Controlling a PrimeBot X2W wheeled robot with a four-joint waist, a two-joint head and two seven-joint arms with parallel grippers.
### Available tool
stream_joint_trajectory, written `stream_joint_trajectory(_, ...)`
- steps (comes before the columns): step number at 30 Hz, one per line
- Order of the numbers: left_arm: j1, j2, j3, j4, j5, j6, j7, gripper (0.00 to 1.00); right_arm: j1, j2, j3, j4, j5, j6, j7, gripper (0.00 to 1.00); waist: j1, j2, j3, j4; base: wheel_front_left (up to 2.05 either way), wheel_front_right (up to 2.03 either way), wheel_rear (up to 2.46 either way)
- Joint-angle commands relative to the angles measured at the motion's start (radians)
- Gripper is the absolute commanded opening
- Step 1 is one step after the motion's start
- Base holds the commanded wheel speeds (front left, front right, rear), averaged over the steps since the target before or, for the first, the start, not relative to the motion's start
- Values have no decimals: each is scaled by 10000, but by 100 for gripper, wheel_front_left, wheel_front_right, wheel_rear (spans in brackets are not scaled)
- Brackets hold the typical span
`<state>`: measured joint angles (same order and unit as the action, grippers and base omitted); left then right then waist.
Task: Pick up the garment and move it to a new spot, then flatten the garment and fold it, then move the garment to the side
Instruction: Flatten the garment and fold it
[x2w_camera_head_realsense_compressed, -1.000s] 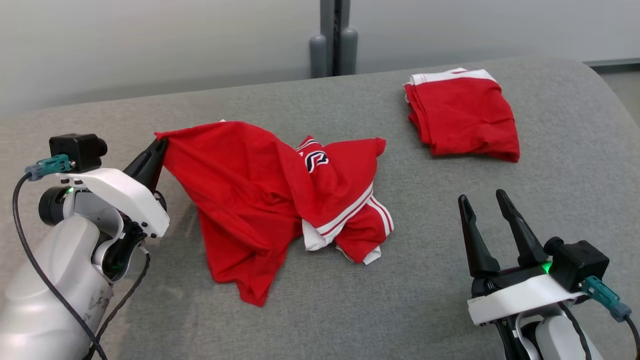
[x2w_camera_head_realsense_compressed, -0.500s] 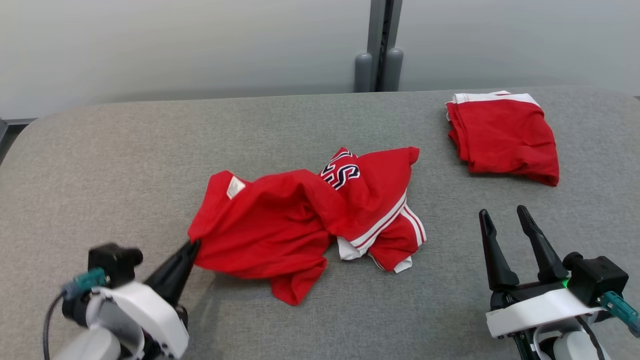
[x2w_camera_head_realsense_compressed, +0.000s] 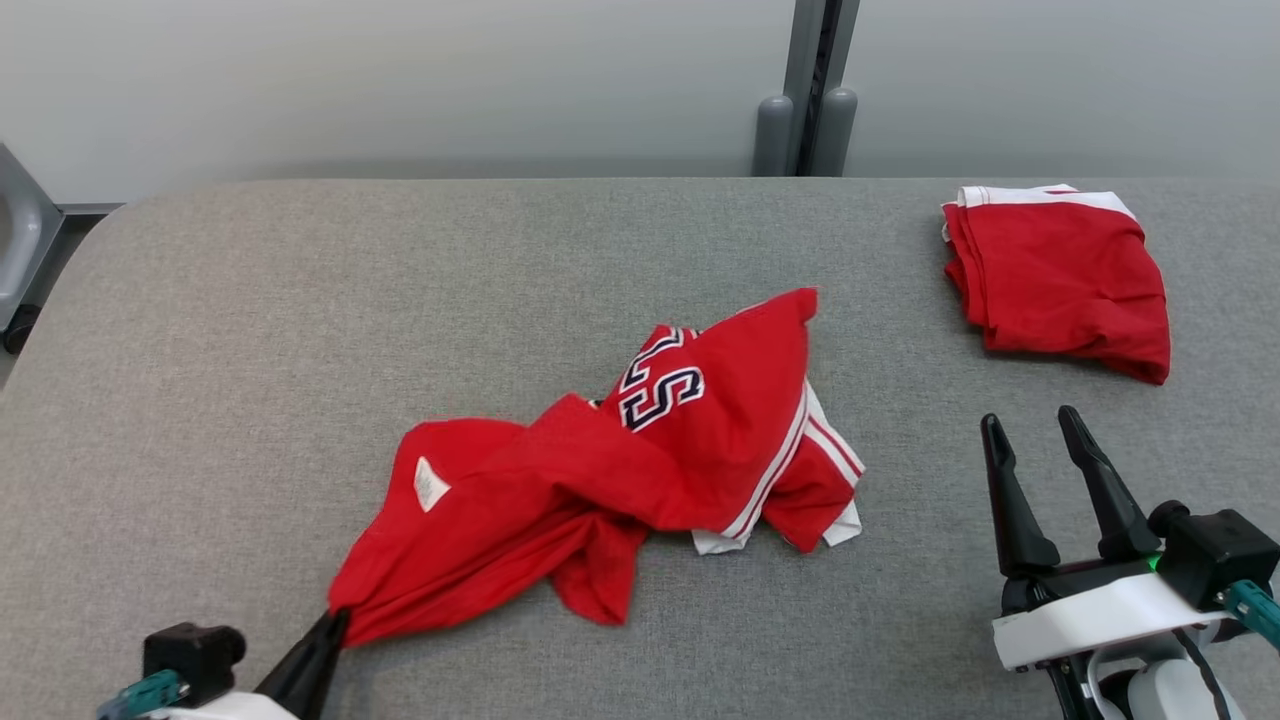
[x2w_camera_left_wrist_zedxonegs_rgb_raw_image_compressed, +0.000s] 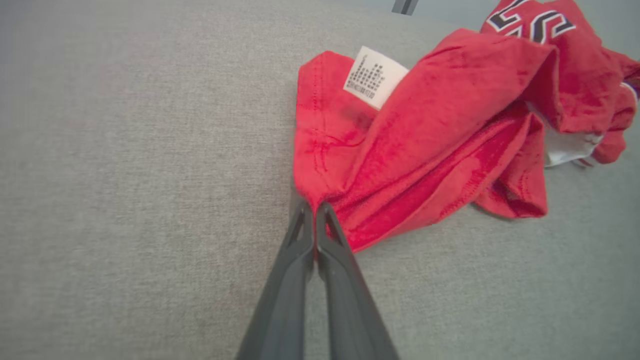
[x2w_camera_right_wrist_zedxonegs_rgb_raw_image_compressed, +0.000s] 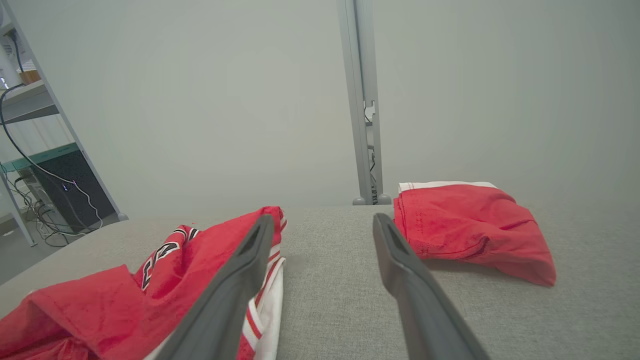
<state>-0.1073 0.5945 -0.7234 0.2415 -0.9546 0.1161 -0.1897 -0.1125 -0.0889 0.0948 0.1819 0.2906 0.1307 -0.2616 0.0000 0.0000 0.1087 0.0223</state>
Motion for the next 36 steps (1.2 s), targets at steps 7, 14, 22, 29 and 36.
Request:
stream_joint_trajectory(7,221,52,370,1053,-281,-3,-337,0,121,-62,-142,20,-106,4,-34,100,0,0,12,67,0,0,0)
stream_joint_trajectory(14,-15,-381,235,1683,-468,-406,-293,86,52,-55,-72,141,-74,4,-34,100,0,0,-61,23,0,0,0)
stream_joint_trajectory(22,-124,-306,534,1318,-172,67,-518,100,176,-58,2,267,79,4,-34,100,0,0,-343,-89,0,0,0)
stream_joint_trajectory(29,-74,-272,1278,233,94,781,-718,100,215,-22,59,220,144,4,-34,100,0,0,-441,-144,0,0,0)
stream_joint_trajectory(36,368,-718,2227,-750,722,1226,-764,100,296,37,336,287,217,4,-34,100,0,0,-562,-205,0,0,0)
